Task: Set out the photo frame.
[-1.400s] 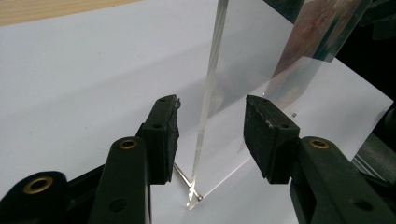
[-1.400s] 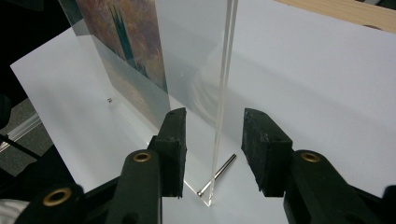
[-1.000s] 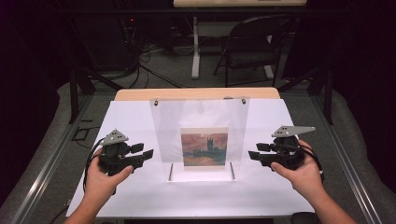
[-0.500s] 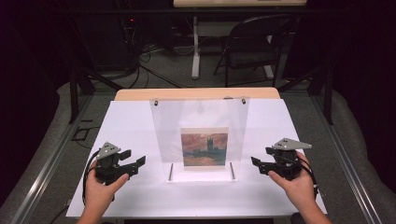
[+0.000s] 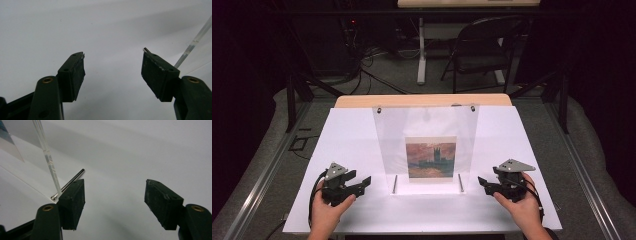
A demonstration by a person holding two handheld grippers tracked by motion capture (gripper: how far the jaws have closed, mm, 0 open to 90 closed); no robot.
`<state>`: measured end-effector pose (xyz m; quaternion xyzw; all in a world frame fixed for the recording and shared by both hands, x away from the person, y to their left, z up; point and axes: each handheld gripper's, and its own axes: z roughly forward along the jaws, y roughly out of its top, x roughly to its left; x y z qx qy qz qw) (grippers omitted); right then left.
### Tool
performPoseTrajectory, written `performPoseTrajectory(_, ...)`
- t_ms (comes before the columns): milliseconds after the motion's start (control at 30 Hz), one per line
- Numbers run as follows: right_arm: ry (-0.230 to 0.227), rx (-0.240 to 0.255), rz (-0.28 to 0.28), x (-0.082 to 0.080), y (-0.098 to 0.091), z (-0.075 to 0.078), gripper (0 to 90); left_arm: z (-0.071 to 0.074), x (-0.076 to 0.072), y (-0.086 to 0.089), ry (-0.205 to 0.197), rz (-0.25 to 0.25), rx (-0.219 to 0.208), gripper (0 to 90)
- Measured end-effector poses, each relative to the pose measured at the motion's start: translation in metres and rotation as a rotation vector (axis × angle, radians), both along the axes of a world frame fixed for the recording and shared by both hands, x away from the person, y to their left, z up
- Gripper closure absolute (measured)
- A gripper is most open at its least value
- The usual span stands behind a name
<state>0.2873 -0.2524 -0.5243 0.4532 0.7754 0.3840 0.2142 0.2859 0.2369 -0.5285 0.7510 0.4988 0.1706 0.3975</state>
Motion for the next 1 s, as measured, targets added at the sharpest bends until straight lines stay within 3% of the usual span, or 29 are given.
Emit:
performPoseTrajectory(500,0.009,-0.001,0.031,-0.006,0.008,-0.018,35.8,-0.015,-0.003,-0.008,0.017,-0.019,0.021,35.5)
performPoseTrajectory(1000,0.016,0.011,0.033,-0.007,0.008,-0.019,36.0,-0.017,-0.004,-0.011,0.019,-0.039,0.023,35.5)
